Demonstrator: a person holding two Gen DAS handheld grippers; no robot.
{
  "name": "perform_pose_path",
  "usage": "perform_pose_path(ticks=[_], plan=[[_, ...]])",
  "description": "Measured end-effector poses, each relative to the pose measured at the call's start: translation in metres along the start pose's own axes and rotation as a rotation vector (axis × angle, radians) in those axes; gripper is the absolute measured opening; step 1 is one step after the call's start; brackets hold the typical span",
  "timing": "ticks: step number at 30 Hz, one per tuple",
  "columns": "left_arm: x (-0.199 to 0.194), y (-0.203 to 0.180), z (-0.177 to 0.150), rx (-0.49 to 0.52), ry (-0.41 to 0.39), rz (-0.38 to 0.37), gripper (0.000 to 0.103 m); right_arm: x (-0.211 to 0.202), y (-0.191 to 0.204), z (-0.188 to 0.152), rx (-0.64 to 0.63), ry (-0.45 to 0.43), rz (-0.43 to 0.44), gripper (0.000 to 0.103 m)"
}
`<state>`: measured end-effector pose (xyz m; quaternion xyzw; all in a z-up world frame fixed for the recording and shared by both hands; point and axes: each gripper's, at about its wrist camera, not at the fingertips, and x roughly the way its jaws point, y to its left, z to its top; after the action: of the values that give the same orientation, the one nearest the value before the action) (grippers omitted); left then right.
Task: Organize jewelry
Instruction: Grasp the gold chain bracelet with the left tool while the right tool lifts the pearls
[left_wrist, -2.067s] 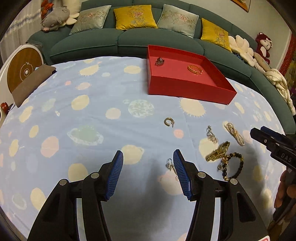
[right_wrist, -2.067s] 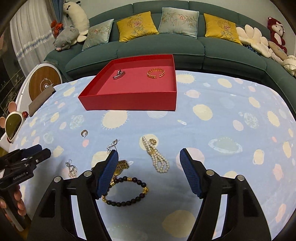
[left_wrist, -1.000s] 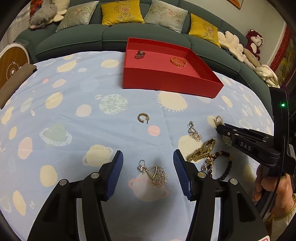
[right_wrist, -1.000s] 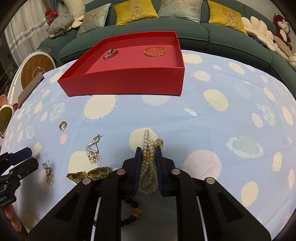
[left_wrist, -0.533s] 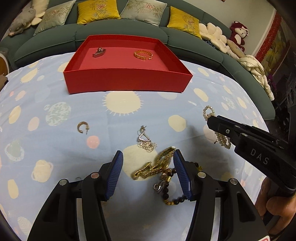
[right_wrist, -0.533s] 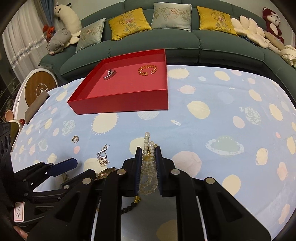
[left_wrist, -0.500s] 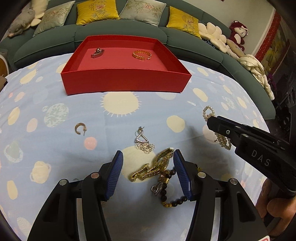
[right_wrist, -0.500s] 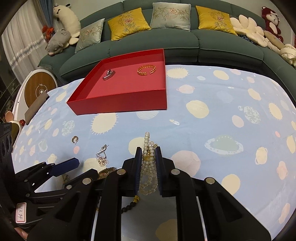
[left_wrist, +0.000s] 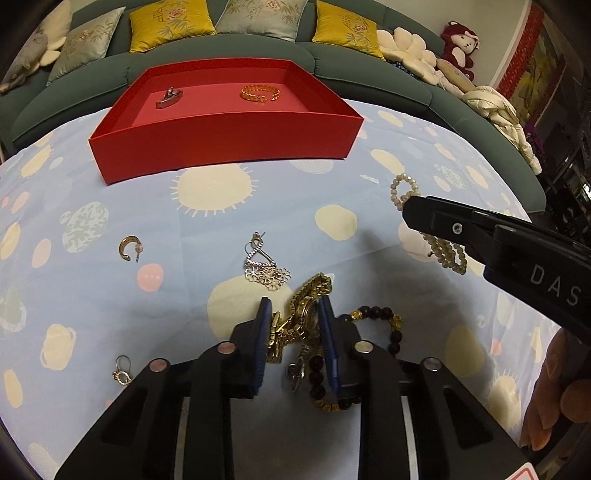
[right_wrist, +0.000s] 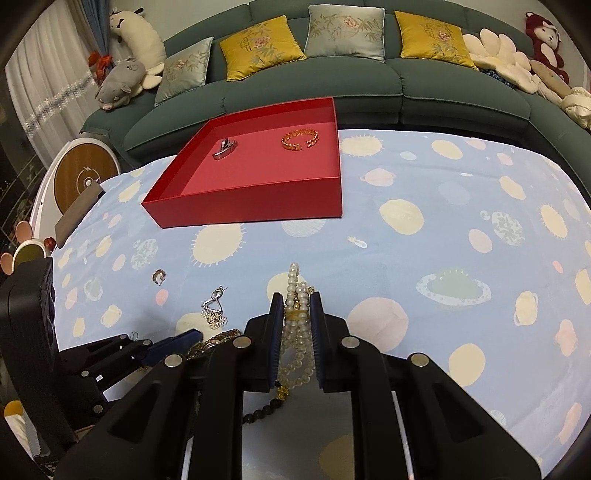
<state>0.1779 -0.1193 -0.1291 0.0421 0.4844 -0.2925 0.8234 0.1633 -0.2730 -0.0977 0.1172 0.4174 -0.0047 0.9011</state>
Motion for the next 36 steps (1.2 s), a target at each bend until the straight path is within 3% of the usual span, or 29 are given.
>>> perform_pose_path(ticks=[12, 23, 29, 36], plan=[[-0.007, -0.005, -0.002, 0.001, -0.007, -0.040, 0.013, -0.002, -0.003, 0.001, 0.009, -0.009, 0.005, 0.014], [-0.064, 0.011, 0.020, -0.046, -0.139, -0.033, 0.012, -0.022, 0.003, 0.008, 0.001, -0.071, 0.024, 0.014], [-0.096, 0.029, 0.042, -0.073, -0.211, 0.003, 0.012, -0.034, 0.014, 0.021, -0.020, -0.113, 0.051, 0.014], [-0.116, 0.052, 0.097, -0.052, -0.295, 0.096, 0.012, -0.045, 0.024, 0.069, -0.055, -0.165, 0.103, 0.014]])
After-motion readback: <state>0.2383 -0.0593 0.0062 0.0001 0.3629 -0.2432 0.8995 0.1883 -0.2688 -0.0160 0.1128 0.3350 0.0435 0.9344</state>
